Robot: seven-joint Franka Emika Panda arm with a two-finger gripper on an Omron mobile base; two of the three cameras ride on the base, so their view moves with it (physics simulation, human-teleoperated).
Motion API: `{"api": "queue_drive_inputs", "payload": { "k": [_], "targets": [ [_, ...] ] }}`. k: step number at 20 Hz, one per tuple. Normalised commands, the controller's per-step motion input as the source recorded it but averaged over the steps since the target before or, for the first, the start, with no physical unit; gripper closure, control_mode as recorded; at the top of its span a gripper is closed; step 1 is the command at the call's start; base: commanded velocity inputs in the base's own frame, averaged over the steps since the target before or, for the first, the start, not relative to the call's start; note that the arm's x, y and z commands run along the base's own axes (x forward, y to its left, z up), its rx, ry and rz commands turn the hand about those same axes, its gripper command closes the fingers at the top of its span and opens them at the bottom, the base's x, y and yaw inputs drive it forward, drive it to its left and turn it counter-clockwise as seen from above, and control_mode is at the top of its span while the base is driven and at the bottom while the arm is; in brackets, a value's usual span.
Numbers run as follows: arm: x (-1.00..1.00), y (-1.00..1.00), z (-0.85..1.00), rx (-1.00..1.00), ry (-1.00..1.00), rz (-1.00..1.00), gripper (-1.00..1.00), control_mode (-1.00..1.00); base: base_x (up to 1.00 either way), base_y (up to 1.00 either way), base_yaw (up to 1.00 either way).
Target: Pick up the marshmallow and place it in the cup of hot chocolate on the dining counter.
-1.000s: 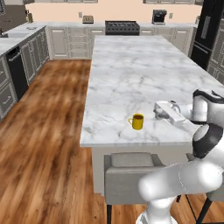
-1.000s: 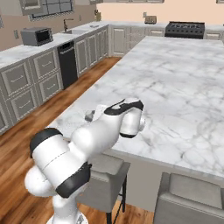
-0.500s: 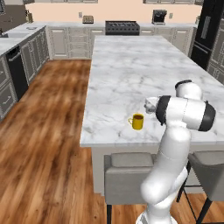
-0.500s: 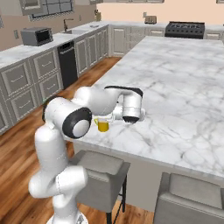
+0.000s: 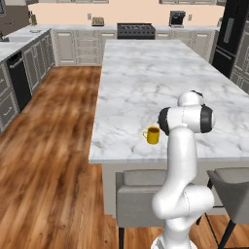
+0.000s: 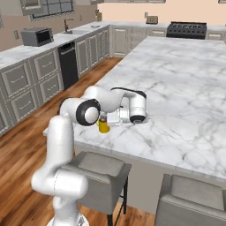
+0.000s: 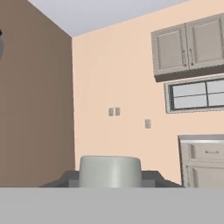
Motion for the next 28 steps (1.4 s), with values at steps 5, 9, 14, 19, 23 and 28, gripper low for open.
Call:
{"api": "queue_drive_inputs", "payload": {
  "k": [5, 9, 14, 19, 23, 28],
  "targets": [
    [0.49, 0.22, -0.13, -0.02, 0.00, -0.01, 1.00, -1.00, 0.00, 0.00, 0.00],
    [0.11, 0.02, -0.21, -0.03, 0.00, 0.00, 1.00, -1.00, 0.00, 0.00, 0.00],
    [0.06, 0.01, -0.18, -0.05, -0.01, 0.00, 1.00, -1.00, 0.00, 0.00, 0.00],
    [0.23, 0.07, -0.35, -0.04, 0.00, 0.00, 1.00, -1.00, 0.00, 0.00, 0.00],
    [0.34, 0.04, -0.26, -0.02, 0.00, 0.00, 1.00, -1.00, 0.00, 0.00, 0.00],
    [0.32, 0.02, -0.10, 0.00, 0.00, 0.00, 1.00, -1.00, 0.00, 0.00, 0.00]
  ]
}}
